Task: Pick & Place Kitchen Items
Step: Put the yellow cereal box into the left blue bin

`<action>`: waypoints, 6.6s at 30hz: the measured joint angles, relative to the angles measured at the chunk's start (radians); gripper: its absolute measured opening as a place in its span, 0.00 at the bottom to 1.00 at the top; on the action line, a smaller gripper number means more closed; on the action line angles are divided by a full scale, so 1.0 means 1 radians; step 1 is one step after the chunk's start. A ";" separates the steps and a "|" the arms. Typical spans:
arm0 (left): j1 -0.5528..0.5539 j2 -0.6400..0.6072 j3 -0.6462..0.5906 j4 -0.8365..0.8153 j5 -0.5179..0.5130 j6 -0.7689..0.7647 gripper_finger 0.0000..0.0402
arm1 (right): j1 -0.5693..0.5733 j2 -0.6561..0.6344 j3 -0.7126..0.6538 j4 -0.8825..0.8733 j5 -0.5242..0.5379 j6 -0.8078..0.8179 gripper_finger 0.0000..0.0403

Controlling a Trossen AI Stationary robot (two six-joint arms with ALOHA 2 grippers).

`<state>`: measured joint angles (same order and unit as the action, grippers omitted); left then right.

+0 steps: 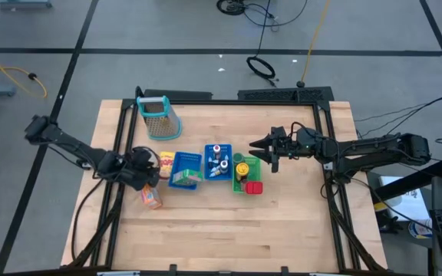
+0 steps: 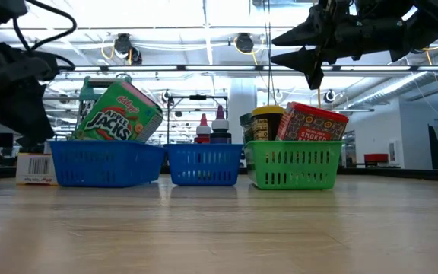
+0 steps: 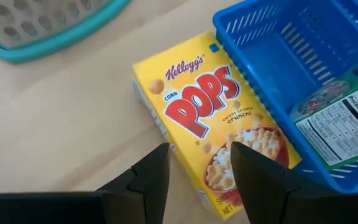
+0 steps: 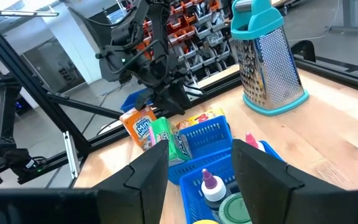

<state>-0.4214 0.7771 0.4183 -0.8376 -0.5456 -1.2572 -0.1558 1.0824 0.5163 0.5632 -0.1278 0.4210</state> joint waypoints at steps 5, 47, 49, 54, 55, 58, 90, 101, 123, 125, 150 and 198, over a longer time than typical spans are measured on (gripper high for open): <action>0.063 0.000 0.000 0.013 0.060 0.033 0.43 | 0.000 0.000 0.000 0.000 0.000 -0.015 0.42; 0.526 0.210 0.004 0.229 0.452 0.213 0.48 | 0.000 0.000 0.000 -0.031 -0.003 -0.026 0.42; 0.536 0.236 0.006 0.240 0.468 0.244 0.47 | 0.000 0.000 0.000 -0.032 -0.004 -0.026 0.42; 0.543 0.266 0.005 0.285 0.468 0.273 0.34 | 0.000 0.000 0.000 -0.034 -0.004 -0.026 0.42; 0.546 0.266 0.004 0.293 0.468 0.283 0.29 | 0.000 0.000 0.000 -0.034 -0.004 -0.026 0.42; 0.546 0.260 0.002 0.298 0.467 0.294 0.14 | 0.000 0.000 0.000 -0.034 -0.004 -0.026 0.42; 0.461 0.177 0.426 -0.178 0.141 0.406 0.00 | 0.000 0.000 0.000 -0.028 0.000 -0.012 0.42; 0.321 0.179 0.481 0.158 -0.096 0.673 0.00 | 0.030 0.035 0.001 0.159 0.078 0.038 0.42; 0.285 0.456 0.482 0.750 -0.136 1.048 0.00 | 0.105 0.360 0.131 0.455 0.089 0.006 0.42; 0.279 0.473 0.481 0.773 -0.136 1.070 0.00 | 0.104 0.383 0.140 0.461 0.123 0.011 0.42; 0.243 0.540 0.481 0.868 -0.279 1.206 0.00 | 0.120 0.454 0.229 0.368 0.078 -0.006 0.58; 0.203 0.539 0.481 0.890 -0.301 1.233 0.00 | 0.103 0.454 0.322 0.305 0.235 -0.044 0.40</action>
<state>-0.2181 1.3163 0.8997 0.0525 -0.8469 -0.0240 -0.0525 1.5360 0.8383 0.8679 0.1074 0.3768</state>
